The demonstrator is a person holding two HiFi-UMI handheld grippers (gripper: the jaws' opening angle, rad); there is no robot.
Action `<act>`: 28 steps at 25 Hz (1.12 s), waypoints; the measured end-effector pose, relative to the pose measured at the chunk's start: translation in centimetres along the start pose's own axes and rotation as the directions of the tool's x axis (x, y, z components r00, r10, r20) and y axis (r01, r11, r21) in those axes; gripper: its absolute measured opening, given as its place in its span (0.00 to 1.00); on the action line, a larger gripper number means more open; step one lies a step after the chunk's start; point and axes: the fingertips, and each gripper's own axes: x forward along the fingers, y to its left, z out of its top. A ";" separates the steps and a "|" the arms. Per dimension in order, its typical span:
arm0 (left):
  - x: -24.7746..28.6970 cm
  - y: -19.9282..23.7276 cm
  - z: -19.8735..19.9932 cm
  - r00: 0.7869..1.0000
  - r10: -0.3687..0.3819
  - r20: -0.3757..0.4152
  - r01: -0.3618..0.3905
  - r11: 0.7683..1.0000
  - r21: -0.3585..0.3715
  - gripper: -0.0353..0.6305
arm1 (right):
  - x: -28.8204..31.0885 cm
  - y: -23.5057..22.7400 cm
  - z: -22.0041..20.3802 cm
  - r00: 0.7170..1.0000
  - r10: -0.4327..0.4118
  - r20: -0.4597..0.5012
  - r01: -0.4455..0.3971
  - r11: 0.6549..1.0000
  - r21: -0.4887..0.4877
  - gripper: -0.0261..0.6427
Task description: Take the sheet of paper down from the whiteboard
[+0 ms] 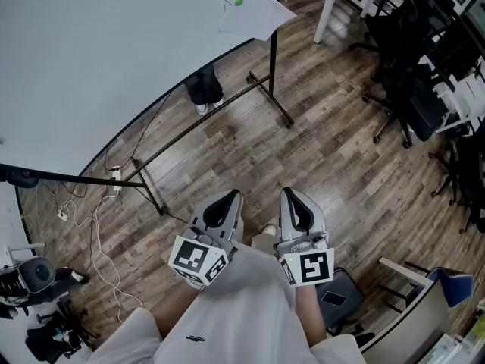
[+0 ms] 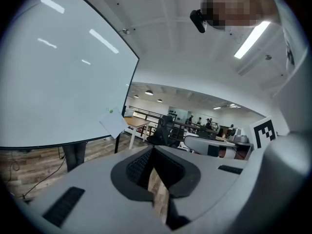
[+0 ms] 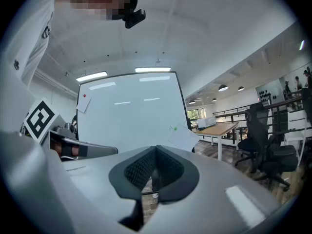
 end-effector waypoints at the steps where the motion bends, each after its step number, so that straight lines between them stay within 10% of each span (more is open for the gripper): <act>1: -0.4 -0.3 -0.6 1.000 -0.004 -0.008 0.004 1.000 0.000 0.06 | -0.5 0.7 0.1 1.000 0.000 -0.001 0.000 1.000 0.000 0.06; 8: -3.4 -0.1 -0.5 1.000 -0.013 0.009 0.013 1.000 0.010 0.06 | -1.9 2.9 -0.4 0.999 -0.043 -0.022 0.043 0.999 0.004 0.06; 28: -5.7 18.7 3.9 0.998 -0.027 0.058 0.031 0.998 -0.059 0.06 | 13.7 9.9 0.5 0.995 -0.096 -0.024 0.095 0.995 -0.034 0.06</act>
